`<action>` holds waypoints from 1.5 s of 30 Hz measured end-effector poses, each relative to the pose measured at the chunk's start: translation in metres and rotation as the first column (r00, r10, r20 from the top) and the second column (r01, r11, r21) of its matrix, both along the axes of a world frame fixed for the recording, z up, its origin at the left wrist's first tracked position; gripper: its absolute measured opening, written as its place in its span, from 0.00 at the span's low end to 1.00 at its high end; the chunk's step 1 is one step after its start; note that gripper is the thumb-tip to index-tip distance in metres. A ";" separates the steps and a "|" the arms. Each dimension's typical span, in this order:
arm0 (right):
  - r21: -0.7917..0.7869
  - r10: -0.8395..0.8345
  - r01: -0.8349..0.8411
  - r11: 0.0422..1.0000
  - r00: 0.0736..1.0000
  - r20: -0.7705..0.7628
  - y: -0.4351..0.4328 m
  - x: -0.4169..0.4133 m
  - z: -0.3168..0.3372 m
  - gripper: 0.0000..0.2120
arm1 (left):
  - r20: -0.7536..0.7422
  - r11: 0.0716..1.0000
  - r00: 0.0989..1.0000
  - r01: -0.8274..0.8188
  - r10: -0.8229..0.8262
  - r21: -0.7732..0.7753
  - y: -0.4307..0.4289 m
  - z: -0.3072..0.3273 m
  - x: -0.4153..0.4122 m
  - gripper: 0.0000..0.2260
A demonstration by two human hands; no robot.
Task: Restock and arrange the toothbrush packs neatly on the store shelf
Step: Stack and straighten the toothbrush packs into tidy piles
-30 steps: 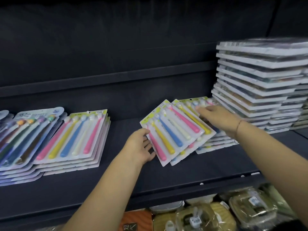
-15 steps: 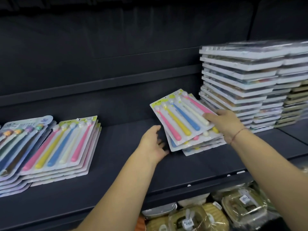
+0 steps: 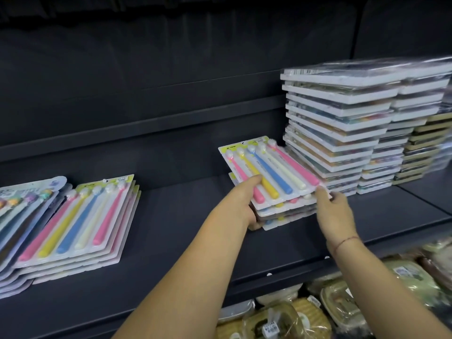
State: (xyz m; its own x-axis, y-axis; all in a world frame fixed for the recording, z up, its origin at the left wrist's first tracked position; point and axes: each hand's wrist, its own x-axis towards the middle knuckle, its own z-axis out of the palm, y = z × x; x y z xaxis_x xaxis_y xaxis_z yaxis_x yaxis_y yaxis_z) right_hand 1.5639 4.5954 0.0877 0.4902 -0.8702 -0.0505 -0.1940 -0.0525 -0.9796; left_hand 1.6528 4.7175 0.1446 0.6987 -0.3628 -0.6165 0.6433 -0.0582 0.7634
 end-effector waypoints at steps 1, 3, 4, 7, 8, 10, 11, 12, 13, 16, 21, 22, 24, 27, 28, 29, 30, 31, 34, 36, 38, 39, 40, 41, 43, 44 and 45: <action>0.022 0.057 -0.056 0.998 0.997 -0.043 -0.002 0.000 0.002 0.26 | -0.003 1.000 1.000 0.007 -0.007 -0.004 -0.001 -0.001 -0.001 0.17; 0.029 0.122 -0.120 0.992 0.989 -0.082 -0.008 -0.001 0.007 0.20 | -0.006 1.000 1.000 0.009 -0.009 -0.026 -0.001 -0.005 -0.001 0.17; 0.039 0.142 -0.139 0.990 0.987 -0.081 -0.009 -0.003 0.013 0.16 | -0.001 0.999 1.000 0.008 -0.008 -0.034 -0.001 -0.007 -0.001 0.16; 0.096 0.191 -0.188 0.978 0.981 -0.027 -0.014 -0.008 0.015 0.26 | 0.030 0.998 0.999 0.033 -0.032 -0.045 0.007 -0.008 0.002 0.13; 0.131 0.216 -0.212 0.968 0.976 -0.017 -0.015 -0.009 0.013 0.30 | 0.038 0.998 0.999 0.040 -0.038 -0.041 0.013 -0.008 0.003 0.12; 0.204 0.311 -0.303 0.931 0.950 -0.008 -0.015 -0.012 0.014 0.29 | 0.054 0.997 0.998 0.047 -0.044 -0.054 0.031 -0.008 0.006 0.10; 0.259 0.386 -0.368 0.893 0.922 -0.020 -0.016 -0.013 0.016 0.31 | 0.060 0.997 0.997 0.050 -0.046 -0.066 0.043 -0.008 0.007 0.10; 0.317 0.472 -0.436 0.842 0.881 -0.043 -0.016 -0.012 0.019 0.36 | 0.063 0.996 0.997 0.054 -0.049 -0.073 0.057 -0.010 0.009 0.12; 0.370 0.554 -0.495 0.786 0.830 -0.068 -0.015 -0.010 0.023 0.41 | 0.059 0.995 0.996 0.066 -0.062 -0.075 0.071 -0.012 0.010 0.15; 0.356 0.663 -0.590 0.724 0.738 -0.124 -0.006 0.009 0.031 0.42 | 0.076 0.991 0.989 0.126 -0.123 -0.044 0.112 -0.016 0.004 0.15; 0.351 0.760 -0.710 0.610 0.650 -0.006 0.040 0.048 0.049 0.28 | 0.185 0.986 0.970 0.165 -0.156 -0.032 0.140 -0.017 -0.012 0.13; 0.381 0.766 -0.707 0.596 0.642 -0.006 0.045 0.053 0.048 0.29 | 0.219 0.987 0.963 0.162 -0.156 -0.009 0.141 -0.018 -0.013 0.14; 0.435 0.777 -0.693 0.575 0.629 -0.024 0.052 0.060 0.046 0.29 | 0.258 0.990 0.956 0.136 -0.138 0.024 0.143 -0.017 -0.014 0.13; 0.469 0.780 -0.686 0.557 0.626 -0.010 0.054 0.062 0.047 0.25 | 0.264 0.994 0.959 0.105 -0.104 0.011 0.148 -0.019 -0.013 0.13; 0.486 0.782 -0.688 0.539 0.623 0.014 0.052 0.062 0.047 0.23 | 0.264 0.995 0.959 0.100 -0.099 0.008 0.149 -0.020 -0.012 0.13; 0.506 0.788 -0.693 0.513 0.615 0.043 0.051 0.061 0.046 0.22 | 0.265 0.995 0.959 0.099 -0.096 0.004 0.151 -0.021 -0.011 0.14; 0.522 0.797 -0.703 0.484 0.600 0.070 0.051 0.058 0.045 0.21 | 0.268 0.995 0.959 0.100 -0.096 -0.001 0.153 -0.024 -0.010 0.16; 0.524 0.807 -0.716 0.461 0.584 0.088 0.051 0.056 0.044 0.21 | 0.272 0.995 0.958 0.099 -0.093 -0.009 0.155 -0.026 -0.009 0.19; 0.463 0.834 -0.772 0.436 0.540 0.114 0.053 0.050 0.042 0.22 | 0.288 0.996 0.956 0.079 -0.062 -0.049 0.160 -0.037 -0.007 0.37; 0.404 0.842 -0.810 0.425 0.517 0.151 0.053 0.048 0.042 0.21 | 0.311 0.995 0.950 0.068 -0.041 -0.078 0.165 -0.041 -0.004 0.43; 0.320 0.846 -0.858 0.401 0.481 0.230 0.055 0.049 0.043 0.21 | 0.353 0.994 0.935 0.067 -0.032 -0.087 0.171 -0.040 -0.001 0.43; 0.256 0.838 -0.874 0.414 0.475 0.268 0.057 0.051 0.041 0.24 | 0.389 0.994 0.921 0.074 -0.036 -0.084 0.173 -0.037 0.001 0.43; 0.190 0.817 -0.872 0.452 0.490 0.304 0.059 0.054 0.038 0.29 | 0.438 0.994 0.898 0.080 -0.041 -0.072 0.174 -0.034 0.004 0.42; 0.107 0.796 -0.860 0.499 0.504 0.336 0.059 0.057 0.036 0.35 | 0.495 0.995 0.868 0.079 -0.037 -0.064 0.173 -0.030 0.006 0.42; -0.084 0.789 -0.831 0.550 0.484 0.379 0.062 0.060 0.037 0.43 | 0.614 0.996 0.789 0.045 0.015 -0.083 0.171 -0.024 0.014 0.47; -0.168 0.810 -0.824 0.541 0.457 0.367 0.064 0.058 0.039 0.44 | 0.664 0.996 0.746 0.018 0.046 -0.090 0.170 -0.024 0.018 0.51; -0.237 0.839 -0.822 0.519 0.437 0.324 0.065 0.056 0.038 0.44 | 0.703 0.997 0.709 -0.002 0.053 -0.074 0.171 -0.025 0.020 0.53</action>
